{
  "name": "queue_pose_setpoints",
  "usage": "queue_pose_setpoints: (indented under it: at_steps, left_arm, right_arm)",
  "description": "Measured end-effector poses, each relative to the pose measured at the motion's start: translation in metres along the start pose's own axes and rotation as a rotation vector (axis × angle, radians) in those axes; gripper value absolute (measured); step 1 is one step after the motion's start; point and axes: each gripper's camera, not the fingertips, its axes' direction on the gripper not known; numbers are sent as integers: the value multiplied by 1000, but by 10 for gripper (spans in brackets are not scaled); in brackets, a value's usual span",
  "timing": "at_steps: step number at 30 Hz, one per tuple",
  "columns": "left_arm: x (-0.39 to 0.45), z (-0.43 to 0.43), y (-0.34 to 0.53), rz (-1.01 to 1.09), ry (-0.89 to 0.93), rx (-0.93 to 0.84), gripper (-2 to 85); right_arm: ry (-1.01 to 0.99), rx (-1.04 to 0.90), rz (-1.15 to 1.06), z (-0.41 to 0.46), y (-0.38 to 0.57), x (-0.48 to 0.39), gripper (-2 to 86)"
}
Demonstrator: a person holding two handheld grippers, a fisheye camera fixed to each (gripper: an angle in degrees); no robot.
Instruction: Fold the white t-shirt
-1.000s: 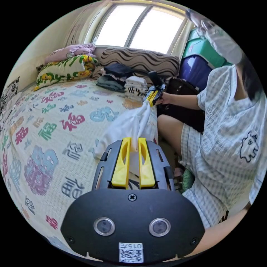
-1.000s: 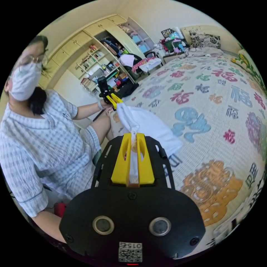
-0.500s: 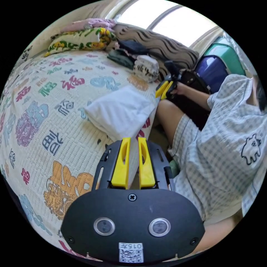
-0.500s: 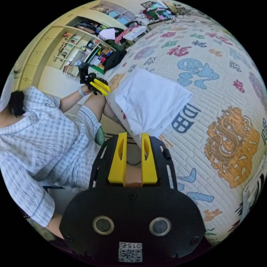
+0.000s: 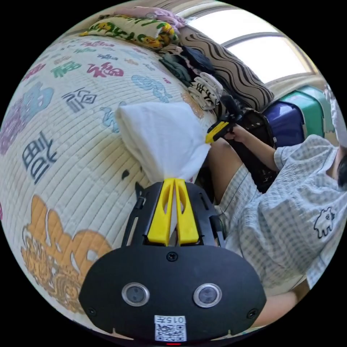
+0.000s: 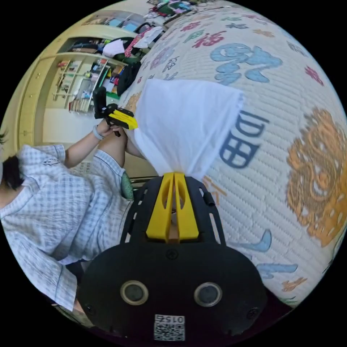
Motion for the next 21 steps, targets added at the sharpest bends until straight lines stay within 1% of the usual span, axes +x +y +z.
queue_pose_setpoints:
  at_steps: [1,2,4,5,6,7,9,11,12,13,14,17,19,21]
  left_arm:
    - [-11,-11,4,-63,24,20,24]
    - [-24,-23,9,-129,82,81,68]
    - [-47,-38,15,-235,194,177,143]
    - [-60,-43,15,-262,250,216,158]
    - [-66,-44,14,-272,263,229,162]
    - [-76,-42,9,-284,276,242,171]
    - [-91,-28,-6,-302,301,212,179]
    - [-101,-1,-34,-293,358,157,173]
    - [-102,3,-40,-296,349,140,169]
    - [-103,7,-50,-289,306,94,161]
    - [-104,10,-56,-280,302,75,155]
    - [-107,12,-57,-296,355,106,167]
    - [-109,13,-58,-305,365,118,174]
    - [-108,12,-57,-297,416,141,181]
  right_arm:
    - [-45,33,47,-14,10,10,16]
    - [-72,64,66,-22,16,15,20]
    - [-248,251,136,-55,38,39,114]
    - [-302,296,149,-62,42,46,125]
    - [-382,363,166,-71,47,57,138]
    - [-404,386,175,-76,47,66,143]
    - [-380,348,208,-74,37,76,153]
    - [-430,332,190,-71,23,81,151]
    - [-479,336,174,-69,12,82,145]
    - [-500,319,153,-65,0,81,134]
    - [-499,303,143,-63,-7,79,126]
    - [-487,258,113,-60,-24,74,97]
    - [-544,292,120,-65,-19,77,89]
    - [-565,323,139,-69,-11,78,89]
